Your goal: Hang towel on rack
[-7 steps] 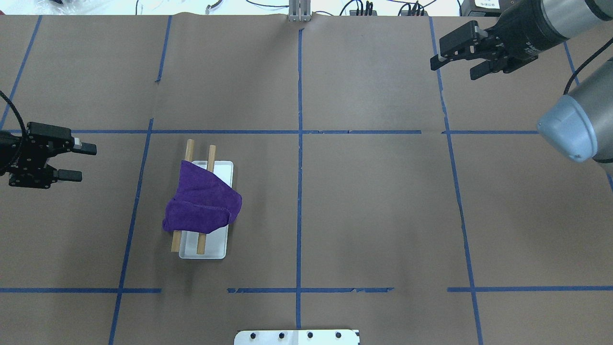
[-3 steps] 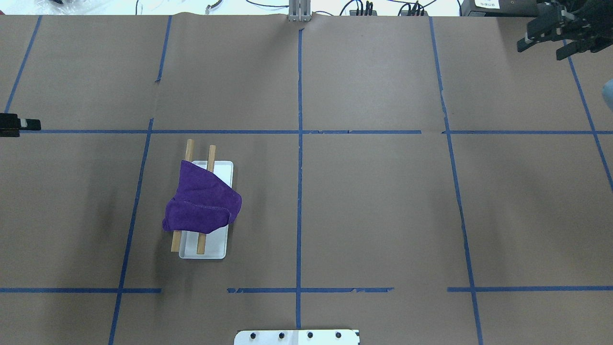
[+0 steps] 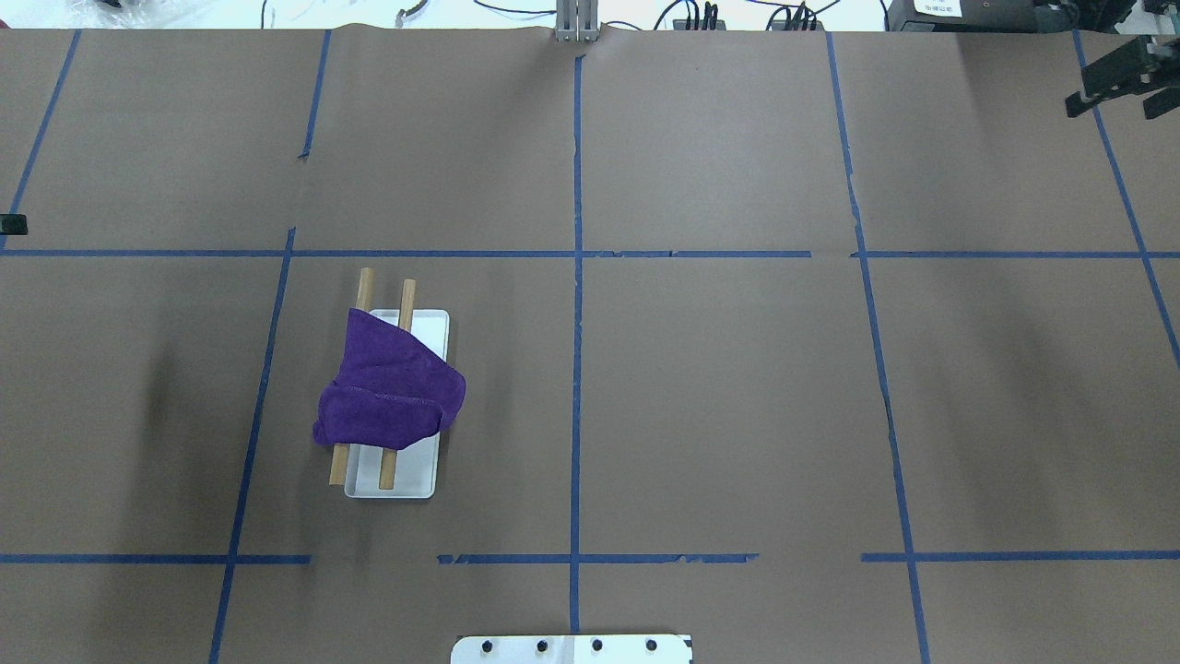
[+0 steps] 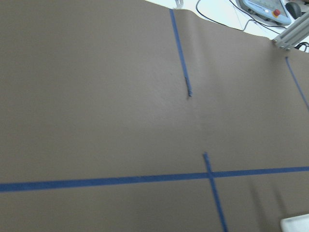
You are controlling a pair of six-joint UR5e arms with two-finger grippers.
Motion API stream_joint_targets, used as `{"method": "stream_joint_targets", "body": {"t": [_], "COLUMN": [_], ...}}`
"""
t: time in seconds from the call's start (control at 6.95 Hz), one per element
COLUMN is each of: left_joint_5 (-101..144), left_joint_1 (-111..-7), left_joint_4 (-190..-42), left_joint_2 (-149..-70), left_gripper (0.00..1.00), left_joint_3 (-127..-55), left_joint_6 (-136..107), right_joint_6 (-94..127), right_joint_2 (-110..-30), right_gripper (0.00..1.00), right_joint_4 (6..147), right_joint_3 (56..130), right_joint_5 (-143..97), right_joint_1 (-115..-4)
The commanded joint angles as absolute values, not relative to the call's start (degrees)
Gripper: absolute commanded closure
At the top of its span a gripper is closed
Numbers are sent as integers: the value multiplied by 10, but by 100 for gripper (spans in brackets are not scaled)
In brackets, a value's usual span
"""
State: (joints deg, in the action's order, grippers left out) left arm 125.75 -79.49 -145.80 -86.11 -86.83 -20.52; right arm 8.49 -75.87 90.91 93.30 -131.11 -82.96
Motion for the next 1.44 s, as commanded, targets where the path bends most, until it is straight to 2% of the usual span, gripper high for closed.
{"method": "stream_joint_targets", "body": {"t": [0.0,0.14,0.43,0.58,0.86,1.29], "left_joint_5": [1266,1307,1398,1397,1396,1397], "left_joint_1": [-838,-848,-856,-854,-853,-852], "left_joint_4": [-1162,-1044,-886,-862,-929,-933], "left_joint_2": [-881,-902,-894,-877,-868,-853], "left_gripper": [0,0,0,0,0,0], "left_joint_3": [-916,-917,-984,-1009,-982,-985], "left_joint_6": [-10,3,6,7,9,5], "right_joint_6": [-44,-76,-76,-76,-73,-70], "right_joint_2": [-759,-775,-807,-823,-859,-869], "right_gripper": [0,0,0,0,0,0], "right_joint_4": [1008,1033,1029,1027,978,944], "right_joint_3": [904,904,907,910,911,912], "right_joint_5": [-1317,-1319,-1339,-1349,-1347,-1345], "right_joint_1": [-874,-874,-873,-873,-872,-868]}}
